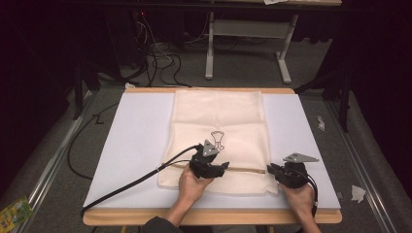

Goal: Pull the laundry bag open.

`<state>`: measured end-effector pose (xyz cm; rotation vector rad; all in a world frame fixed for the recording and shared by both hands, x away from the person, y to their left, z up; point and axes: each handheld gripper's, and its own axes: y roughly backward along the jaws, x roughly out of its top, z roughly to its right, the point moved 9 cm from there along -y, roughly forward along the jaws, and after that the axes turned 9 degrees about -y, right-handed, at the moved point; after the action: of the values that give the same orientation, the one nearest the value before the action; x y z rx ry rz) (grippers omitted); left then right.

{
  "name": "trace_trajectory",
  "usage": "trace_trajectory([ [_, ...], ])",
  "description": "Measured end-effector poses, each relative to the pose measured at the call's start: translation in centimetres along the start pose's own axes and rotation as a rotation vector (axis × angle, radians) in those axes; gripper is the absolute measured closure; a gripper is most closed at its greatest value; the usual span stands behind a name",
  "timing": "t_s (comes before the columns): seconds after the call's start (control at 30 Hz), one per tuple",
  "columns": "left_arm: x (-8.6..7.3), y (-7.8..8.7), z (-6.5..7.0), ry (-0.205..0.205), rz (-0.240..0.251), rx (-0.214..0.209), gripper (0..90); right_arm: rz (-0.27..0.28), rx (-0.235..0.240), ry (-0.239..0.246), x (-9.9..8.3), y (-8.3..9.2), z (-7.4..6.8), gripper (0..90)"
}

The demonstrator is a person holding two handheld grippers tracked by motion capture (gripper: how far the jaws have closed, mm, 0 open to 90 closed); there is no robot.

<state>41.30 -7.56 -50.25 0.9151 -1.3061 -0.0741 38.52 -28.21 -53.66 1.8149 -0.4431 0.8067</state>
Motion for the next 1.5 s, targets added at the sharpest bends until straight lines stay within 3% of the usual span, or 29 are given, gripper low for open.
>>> trace_trajectory([
  [0.1, 0.5, -0.8, 0.8, -0.008, -0.002, -0.017, 43.9, -0.009, 0.009, -0.005, 0.0, 0.1, 0.0, 84.5],
  [0.17, 0.8, -1.4, 1.2, 0.010, -0.002, -0.043, 44.4, -0.005, 0.007, 0.006, 0.0, 0.1, 0.0, 84.8],
  [0.77, 1.9, -4.7, 5.1, -0.047, -0.054, -0.132, 46.2, 0.013, 0.019, 0.030, 0.6, 0.8, -0.6, 86.6],
  [0.87, 2.3, -4.9, 5.6, -0.017, -0.028, -0.163, 48.5, 0.019, 0.020, 0.036, 0.7, 0.9, -0.6, 86.8],
  [0.97, 2.4, -5.2, 6.0, -0.046, -0.036, -0.150, 50.4, 0.023, 0.022, 0.038, 1.0, 1.2, -0.8, 86.9],
  [1.07, 2.8, -5.6, 6.7, -0.051, -0.023, -0.163, 52.3, 0.031, 0.025, 0.041, 1.3, 1.5, -1.0, 87.0],
  [1.13, 2.9, -5.8, 6.8, -0.030, -0.010, -0.180, 54.5, 0.030, 0.030, 0.038, 1.4, 1.6, -1.1, 86.9],
  [1.37, 2.7, -6.3, 7.1, -0.015, -0.008, -0.216, 63.7, 0.039, 0.049, 0.026, 1.7, 1.8, -1.2, 87.0],
  [1.5, 2.5, -6.9, 7.3, -0.022, -0.032, -0.222, 64.8, 0.041, 0.055, 0.028, 1.7, 1.9, -1.4, 87.1],
])
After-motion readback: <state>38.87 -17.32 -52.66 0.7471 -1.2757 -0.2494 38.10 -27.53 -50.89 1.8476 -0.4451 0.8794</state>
